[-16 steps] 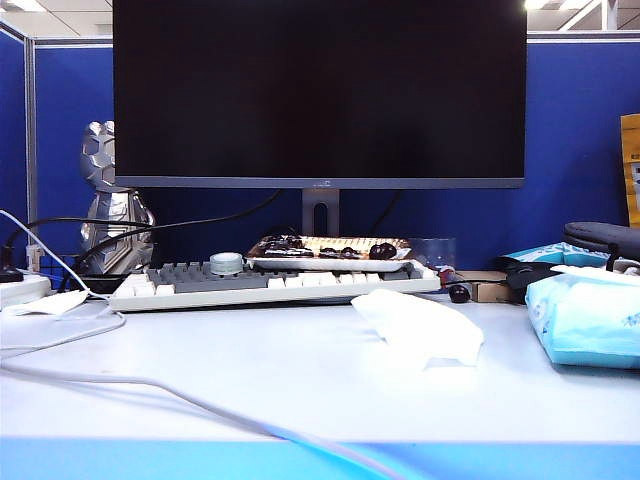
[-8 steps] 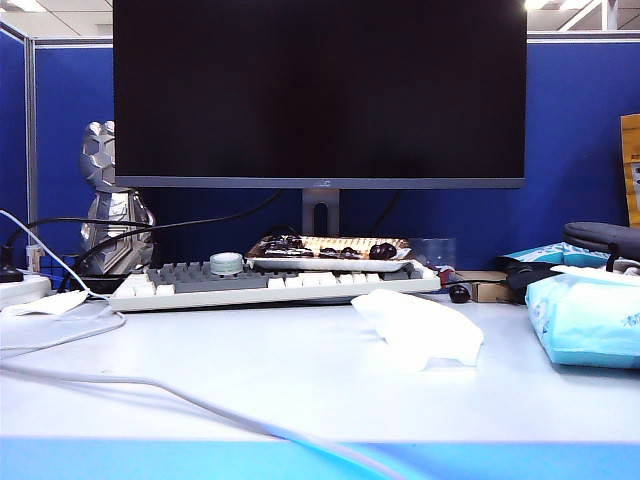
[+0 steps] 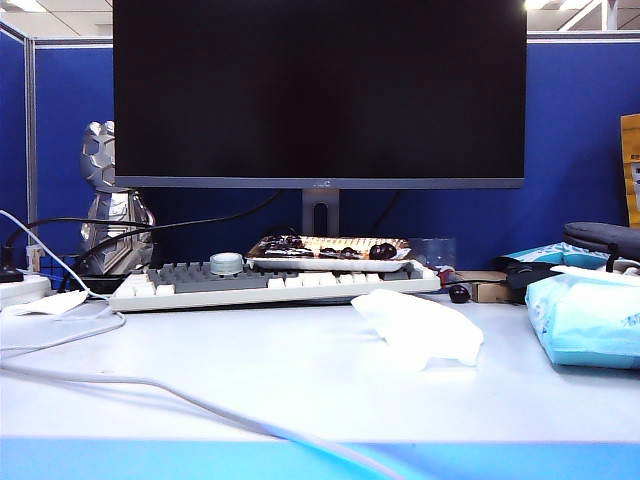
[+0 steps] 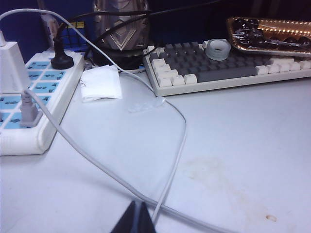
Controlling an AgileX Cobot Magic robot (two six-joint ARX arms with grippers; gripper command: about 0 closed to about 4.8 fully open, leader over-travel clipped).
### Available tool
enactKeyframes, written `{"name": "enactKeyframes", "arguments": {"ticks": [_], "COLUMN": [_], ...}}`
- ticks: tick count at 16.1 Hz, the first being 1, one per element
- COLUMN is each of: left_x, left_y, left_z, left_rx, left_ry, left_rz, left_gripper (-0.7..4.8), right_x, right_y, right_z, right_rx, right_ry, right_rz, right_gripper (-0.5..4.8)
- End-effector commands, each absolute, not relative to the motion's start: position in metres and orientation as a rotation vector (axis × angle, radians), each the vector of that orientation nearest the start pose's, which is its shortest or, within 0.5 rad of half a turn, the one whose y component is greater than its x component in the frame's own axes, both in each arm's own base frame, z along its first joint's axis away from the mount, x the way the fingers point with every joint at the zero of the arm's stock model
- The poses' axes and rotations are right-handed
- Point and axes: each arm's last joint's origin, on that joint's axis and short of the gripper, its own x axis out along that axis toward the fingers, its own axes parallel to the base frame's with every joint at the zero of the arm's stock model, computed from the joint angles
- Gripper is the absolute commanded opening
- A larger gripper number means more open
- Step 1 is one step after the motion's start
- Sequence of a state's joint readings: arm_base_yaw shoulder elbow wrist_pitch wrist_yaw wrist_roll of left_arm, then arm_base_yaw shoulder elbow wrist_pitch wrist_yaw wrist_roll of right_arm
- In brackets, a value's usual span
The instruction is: Pull out a wet wipe from the sky blue wet wipes packet and place it on the table.
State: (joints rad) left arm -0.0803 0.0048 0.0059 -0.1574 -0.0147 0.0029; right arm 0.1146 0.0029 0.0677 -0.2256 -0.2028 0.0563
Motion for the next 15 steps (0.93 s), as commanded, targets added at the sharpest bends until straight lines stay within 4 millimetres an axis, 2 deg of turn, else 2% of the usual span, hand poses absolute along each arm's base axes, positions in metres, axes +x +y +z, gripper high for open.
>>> {"name": "enactKeyframes", "arguments": {"ticks": [1, 15], "left_x": [0.0958, 0.0958], "left_y": [-0.0073, -0.0073], "left_z": [0.149, 0.149], "left_rx": [0.008, 0.008], "left_ry": [0.166, 0.166], "left_rz": [-0.066, -0.066], "left_gripper": [-0.03, -0.03], "right_x": [0.0904, 0.0903], "right_y": [0.0163, 0.0164], "right_z": [0.1523, 0.1522], "right_rx": [0.068, 0.067], "right_ry": [0.245, 0.246], "right_rz": [0.313, 0.314], "right_gripper": [-0.05, -0.05]}}
